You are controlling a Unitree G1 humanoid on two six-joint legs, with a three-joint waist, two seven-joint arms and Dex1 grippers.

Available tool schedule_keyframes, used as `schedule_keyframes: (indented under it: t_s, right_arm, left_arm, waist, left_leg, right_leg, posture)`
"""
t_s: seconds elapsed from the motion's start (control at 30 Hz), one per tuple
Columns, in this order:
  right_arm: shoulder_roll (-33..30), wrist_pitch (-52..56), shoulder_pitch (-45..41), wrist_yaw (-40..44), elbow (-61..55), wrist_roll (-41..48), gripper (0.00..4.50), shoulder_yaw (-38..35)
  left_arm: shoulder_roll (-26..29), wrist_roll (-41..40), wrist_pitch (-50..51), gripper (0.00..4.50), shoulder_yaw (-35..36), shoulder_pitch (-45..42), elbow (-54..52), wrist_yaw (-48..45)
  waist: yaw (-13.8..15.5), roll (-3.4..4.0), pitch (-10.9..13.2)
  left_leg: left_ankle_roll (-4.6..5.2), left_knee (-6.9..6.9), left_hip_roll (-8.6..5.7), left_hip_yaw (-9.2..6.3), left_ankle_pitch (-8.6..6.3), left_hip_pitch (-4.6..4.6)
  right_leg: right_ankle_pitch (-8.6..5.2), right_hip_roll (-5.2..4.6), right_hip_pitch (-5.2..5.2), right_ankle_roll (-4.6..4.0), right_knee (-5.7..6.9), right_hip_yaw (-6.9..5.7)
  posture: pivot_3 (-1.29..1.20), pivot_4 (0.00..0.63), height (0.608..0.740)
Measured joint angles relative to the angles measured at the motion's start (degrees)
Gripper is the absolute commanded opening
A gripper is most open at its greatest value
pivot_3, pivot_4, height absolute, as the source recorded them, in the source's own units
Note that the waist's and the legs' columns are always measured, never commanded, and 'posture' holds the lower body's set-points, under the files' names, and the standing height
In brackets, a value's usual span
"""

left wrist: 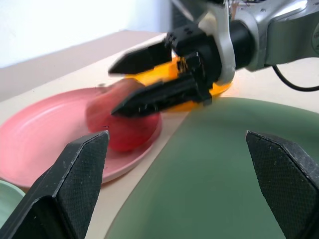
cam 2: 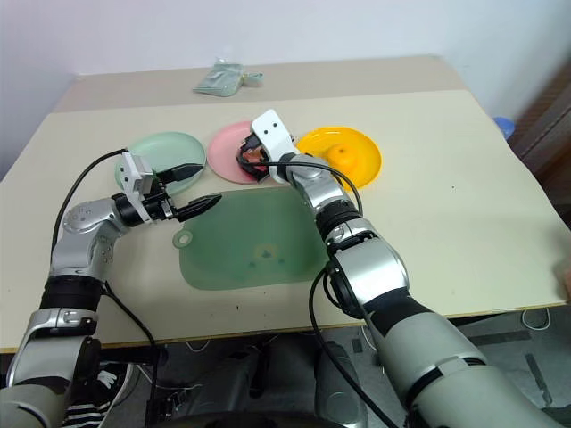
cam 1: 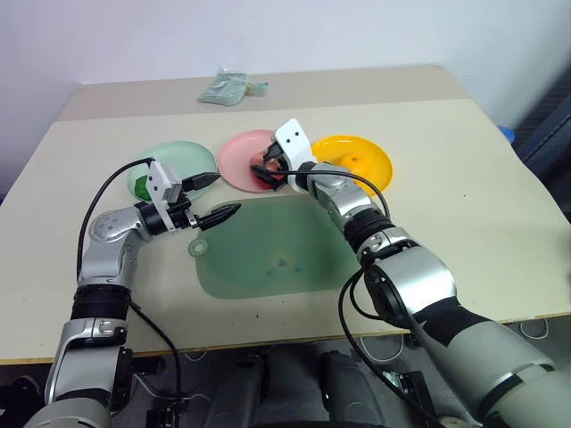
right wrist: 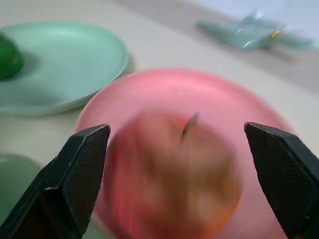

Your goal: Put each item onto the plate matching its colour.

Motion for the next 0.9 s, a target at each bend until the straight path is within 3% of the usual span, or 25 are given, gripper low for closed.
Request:
schedule_keyframes:
  t_s: [0.13,0.3,0.5,0.9]
  right_arm:
    - [-3.67,-0.11,6.35,10.29,-15.67,7.45,4.48,-4.06]
    - [-13.44,7.36,27.41,23.78,-49.01,16.22,4.48,-4.13]
    - [-26.37,17.65,43.78,31.83,-73.52,22.5,4.48,-3.77]
    - [-31.04,21.65,53.3,27.33,-83.11,24.04,4.48,-6.12]
  left_arm:
    - [0.12,-2.15,1.8,4.5,0.09,-0.04,-2.45,-2.01]
    - [0.65,-5.51,6.12,4.5,0.74,-0.06,-5.76,-4.77]
    - [1.59,-7.22,9.61,4.5,0.57,-1.22,-6.81,-8.6]
    - [0.98,-3.67,4.47,4.5,-1.36,-7.0,4.16,-15.98]
  waist:
    - [-0.07,0.0,0.0]
    - [0.21,-0.01,-0.01]
    - [0.0,0.01,-0.01]
    - [2.65,-0.01,-0.01]
  left_leg:
    - [0.01,0.03,0.01,-0.01,-0.01,0.0]
    - [0.03,0.07,0.01,0.01,-0.03,-0.01]
    - [0.03,0.1,0.09,0.09,-0.04,0.03]
    - [0.12,0.18,0.11,0.24,-0.08,0.0]
  right_leg:
    - [0.0,0.0,0.04,0.01,0.0,-0.01]
    - [-0.01,-0.01,0.04,0.02,0.0,-0.01]
    - [-0.02,-0.01,0.04,0.0,0.05,0.03]
    - [-0.01,-0.05,0.17,0.03,-0.25,0.05]
  posture:
    - [0.0,0.15,0.74]
    - [0.0,0.15,0.74]
    - [0.0,0.15,0.74]
    - [0.0,0.15,0.74]
